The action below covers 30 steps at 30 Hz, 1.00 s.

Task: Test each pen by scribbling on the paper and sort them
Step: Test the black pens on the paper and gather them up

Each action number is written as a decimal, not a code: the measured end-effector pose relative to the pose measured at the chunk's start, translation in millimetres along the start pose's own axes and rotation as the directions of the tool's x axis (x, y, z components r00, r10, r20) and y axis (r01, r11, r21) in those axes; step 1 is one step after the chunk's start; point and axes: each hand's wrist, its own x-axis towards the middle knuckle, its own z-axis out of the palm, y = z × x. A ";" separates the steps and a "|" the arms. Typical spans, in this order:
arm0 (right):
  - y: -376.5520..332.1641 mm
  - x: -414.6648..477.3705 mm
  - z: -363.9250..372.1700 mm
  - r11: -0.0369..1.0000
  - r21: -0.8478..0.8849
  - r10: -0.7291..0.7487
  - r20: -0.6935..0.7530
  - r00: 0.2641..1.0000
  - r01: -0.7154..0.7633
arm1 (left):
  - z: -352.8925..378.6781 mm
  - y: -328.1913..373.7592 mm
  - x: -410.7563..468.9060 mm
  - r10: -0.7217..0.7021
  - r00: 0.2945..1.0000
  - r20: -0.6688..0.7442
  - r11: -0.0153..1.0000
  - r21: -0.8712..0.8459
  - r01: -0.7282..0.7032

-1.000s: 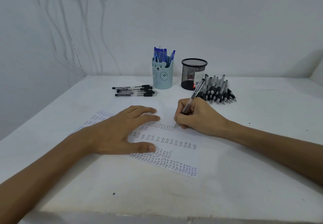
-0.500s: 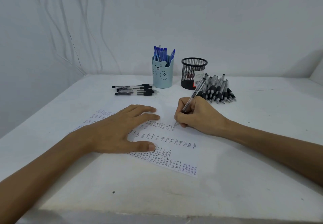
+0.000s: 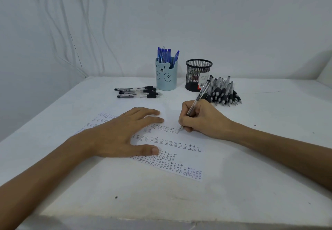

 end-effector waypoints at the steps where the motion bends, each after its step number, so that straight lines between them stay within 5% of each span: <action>1: 0.5 0.0 0.2 1.000 -0.002 -0.008 0.004 1.000 0.008 | 0.0 -0.1 -0.2 0.000 1.000 -0.001 1.000 -0.002 0.000; 15: -0.4 0.6 0.4 1.000 0.021 -0.004 0.009 1.000 0.004 | 0.2 -1.0 0.7 0.005 1.000 -0.002 1.000 0.005 -0.005; 22: -9.5 8.9 -8.2 0.848 0.454 0.287 0.041 0.957 -0.273 | -1.1 -1.8 -1.8 0.008 1.000 -0.012 1.000 -0.012 -0.008; 30: -12.8 16.4 -23.3 0.887 0.441 0.200 -0.096 0.975 -0.138 | -4.4 -11.5 -3.4 -0.060 0.995 -0.074 0.997 -0.044 0.057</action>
